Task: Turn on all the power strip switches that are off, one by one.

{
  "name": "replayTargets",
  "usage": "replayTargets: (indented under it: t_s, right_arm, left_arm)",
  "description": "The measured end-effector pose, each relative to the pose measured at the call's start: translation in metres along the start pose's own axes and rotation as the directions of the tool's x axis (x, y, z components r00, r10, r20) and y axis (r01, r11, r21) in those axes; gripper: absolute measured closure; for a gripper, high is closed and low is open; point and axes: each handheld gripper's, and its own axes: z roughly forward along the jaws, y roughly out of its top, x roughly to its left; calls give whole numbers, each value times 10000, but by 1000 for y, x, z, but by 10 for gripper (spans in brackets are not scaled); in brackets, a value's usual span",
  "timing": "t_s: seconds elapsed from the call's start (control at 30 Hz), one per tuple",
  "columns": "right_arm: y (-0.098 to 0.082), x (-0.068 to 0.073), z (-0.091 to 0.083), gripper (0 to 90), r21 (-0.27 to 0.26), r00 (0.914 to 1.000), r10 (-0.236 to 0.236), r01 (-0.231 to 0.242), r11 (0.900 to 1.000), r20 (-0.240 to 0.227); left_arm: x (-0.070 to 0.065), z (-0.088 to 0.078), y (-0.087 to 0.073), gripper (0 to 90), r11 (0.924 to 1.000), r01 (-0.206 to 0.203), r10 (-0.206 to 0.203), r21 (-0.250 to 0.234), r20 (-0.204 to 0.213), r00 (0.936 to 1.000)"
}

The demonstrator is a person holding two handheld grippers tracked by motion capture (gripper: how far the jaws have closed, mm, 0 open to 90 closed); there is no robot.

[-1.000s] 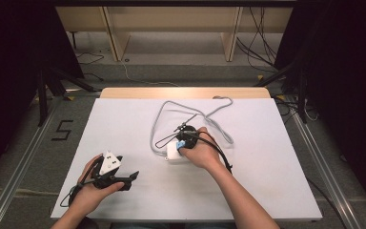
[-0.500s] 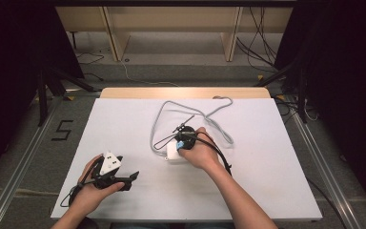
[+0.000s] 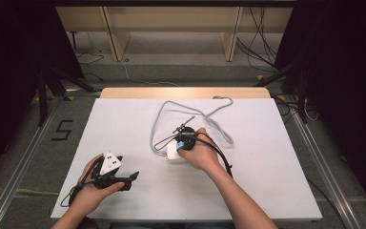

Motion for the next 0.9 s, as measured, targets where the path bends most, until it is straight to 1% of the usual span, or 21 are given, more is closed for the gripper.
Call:
replayTargets:
  t_s: [0.07, 0.27, 0.3, 0.33, 0.37, 0.4, 0.5, 0.6, 0.7, 0.77, 0.9]
  right_arm:
    - [0, 0, 1, 900, -77, 9999, 73, -74, 9999, -111]
    - [1, -1, 0, 900, -150, 9998, 149, -151, 9998, -96]
    - [1, -1, -1, 900, -193, 9999, 79, -77, 9998, 89]
    - [0, -4, -4, 900, -404, 9998, 217, -218, 9989, -26]
    - [0, -4, -4, 900, -404, 9998, 217, -218, 9989, -26]
    - [1, -7, -7, 900, -534, 9998, 212, -212, 9983, -1]
    - [1, -8, -9, 900, -490, 9997, 242, -242, 9985, -14]
    - [-1, -10, -11, 900, -399, 9997, 252, -249, 9989, 71]
    - [-2, -9, -12, 900, -488, 9996, 233, -226, 9986, 128]
    - [-3, -9, -14, 900, -473, 9998, 120, -112, 9988, 157]
    - [-4, -11, -17, 900, -471, 9997, 150, -142, 9988, 167]
  left_arm:
    - [0, 0, 0, 190, 10000, 3, -3, -5, 3, 10000]
    - [1, 0, 0, 190, 10000, 0, 0, -4, 9, 10000]
    - [1, 0, 0, 190, 10000, -6, 6, -1, 10, 10000]
    - [0, 0, 0, 190, 10000, 6, -6, -3, 28, 10000]
    - [0, 0, 0, 190, 10000, 6, -6, 5, 26, 10000]
    - [0, 0, 0, 190, 10000, 8, -8, 6, 30, 10000]
    - [0, 1, 0, 190, 10000, 28, -28, 17, 36, 10000]
    - [0, 1, 0, 190, 10000, 30, -30, 7, 30, 10000]
    - [0, 1, 0, 190, 10000, 20, -20, 25, 26, 10000]
    - [1, 1, 0, 190, 10000, 20, -20, 30, 27, 10000]
    - [1, 1, 0, 190, 10000, 38, -38, 23, 24, 10000]
